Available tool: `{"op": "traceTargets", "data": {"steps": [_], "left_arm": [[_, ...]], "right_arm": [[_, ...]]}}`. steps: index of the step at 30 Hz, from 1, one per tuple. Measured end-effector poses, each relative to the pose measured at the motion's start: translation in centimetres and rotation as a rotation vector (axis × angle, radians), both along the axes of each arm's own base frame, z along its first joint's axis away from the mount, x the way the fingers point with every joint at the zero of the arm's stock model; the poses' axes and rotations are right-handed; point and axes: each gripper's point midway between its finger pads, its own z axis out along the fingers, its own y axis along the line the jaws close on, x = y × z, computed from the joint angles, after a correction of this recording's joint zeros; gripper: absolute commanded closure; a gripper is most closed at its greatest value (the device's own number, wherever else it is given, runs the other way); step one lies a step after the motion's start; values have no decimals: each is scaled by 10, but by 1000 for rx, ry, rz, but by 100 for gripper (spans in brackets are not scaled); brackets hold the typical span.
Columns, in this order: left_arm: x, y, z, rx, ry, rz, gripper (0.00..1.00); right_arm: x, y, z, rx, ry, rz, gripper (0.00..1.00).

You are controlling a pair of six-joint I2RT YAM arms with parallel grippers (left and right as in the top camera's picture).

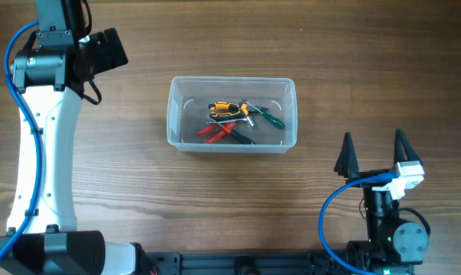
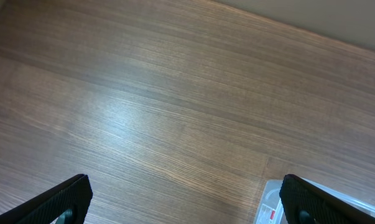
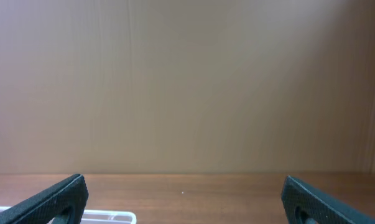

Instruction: Pack container

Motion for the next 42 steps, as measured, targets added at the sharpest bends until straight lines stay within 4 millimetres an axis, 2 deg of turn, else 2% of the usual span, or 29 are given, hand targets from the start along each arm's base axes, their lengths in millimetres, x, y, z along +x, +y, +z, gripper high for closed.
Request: {"op": "traceTargets", "data": {"steps": [7,10,15,22,33,42], "left_arm": [[0,0,0,0,0,0,0],[0,0,0,0,1,0,0],[0,0,0,0,0,0,0],[0,0,0,0,0,0,0],[0,0,0,0,1,0,0],[0,0,0,0,1,0,0]], "right_arm": [[4,0,-15,40,12,9,0],[8,0,-32,58,54,12,0],[10,0,-43,58,88,12,0],[13,0,-73,23,213,3,0],[13,0,-83,-2,250,0,0],[13,0,-83,-2,252,0,0]]}}
